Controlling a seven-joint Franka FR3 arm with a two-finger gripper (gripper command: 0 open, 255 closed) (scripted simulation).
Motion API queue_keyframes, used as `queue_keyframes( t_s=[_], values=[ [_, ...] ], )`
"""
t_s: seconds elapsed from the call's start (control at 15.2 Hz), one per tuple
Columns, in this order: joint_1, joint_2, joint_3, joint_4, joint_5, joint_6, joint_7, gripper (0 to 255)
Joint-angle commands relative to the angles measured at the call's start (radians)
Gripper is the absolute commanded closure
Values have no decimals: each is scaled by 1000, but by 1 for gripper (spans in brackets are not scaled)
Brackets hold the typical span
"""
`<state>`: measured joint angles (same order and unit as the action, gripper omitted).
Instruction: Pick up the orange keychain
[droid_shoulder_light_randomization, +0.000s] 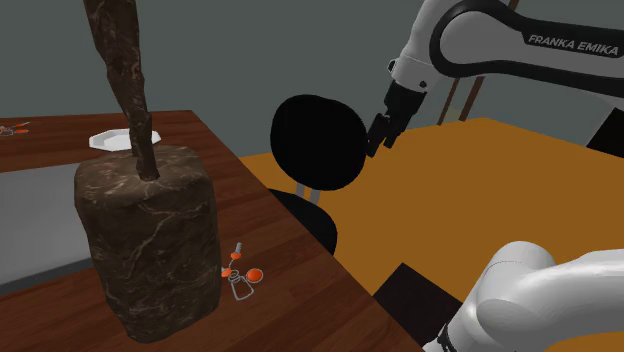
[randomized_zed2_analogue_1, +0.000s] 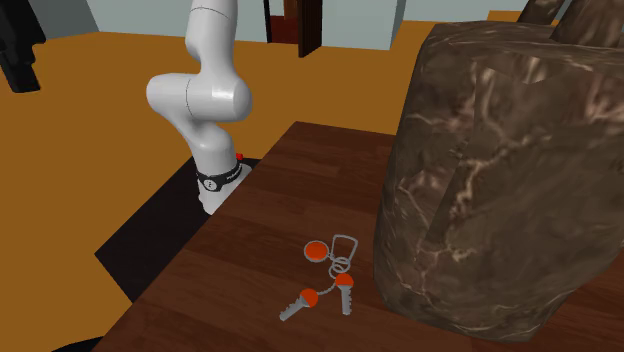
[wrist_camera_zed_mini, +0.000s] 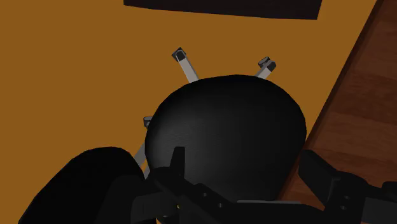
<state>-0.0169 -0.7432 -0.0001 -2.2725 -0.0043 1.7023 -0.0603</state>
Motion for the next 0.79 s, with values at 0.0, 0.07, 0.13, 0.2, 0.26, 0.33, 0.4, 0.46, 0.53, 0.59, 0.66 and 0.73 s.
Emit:
queue_keyframes(
  t_s=[0.0,0.07,0.13,0.2,0.26,0.33,0.4,0.46,0.53,0.59,0.66,0.73],
  values=[
    [0,0,0,0,0,0,0,0],
    [1,0,25,-11,12,4,40,0],
    [3,1,50,-20,24,9,79,0],
    [4,5,75,-27,37,14,118,0],
    [6,10,100,-33,49,20,158,0],
    [7,17,125,-37,62,25,197,0],
    [8,26,150,-39,74,31,236,0],
    [10,36,175,-40,87,38,276,0],
    [11,48,200,-39,99,45,315,0],
    [12,62,225,-37,110,52,354,0],
    [12,78,251,-33,122,59,394,0],
    [12,96,275,-28,132,67,434,0]
  ],
)
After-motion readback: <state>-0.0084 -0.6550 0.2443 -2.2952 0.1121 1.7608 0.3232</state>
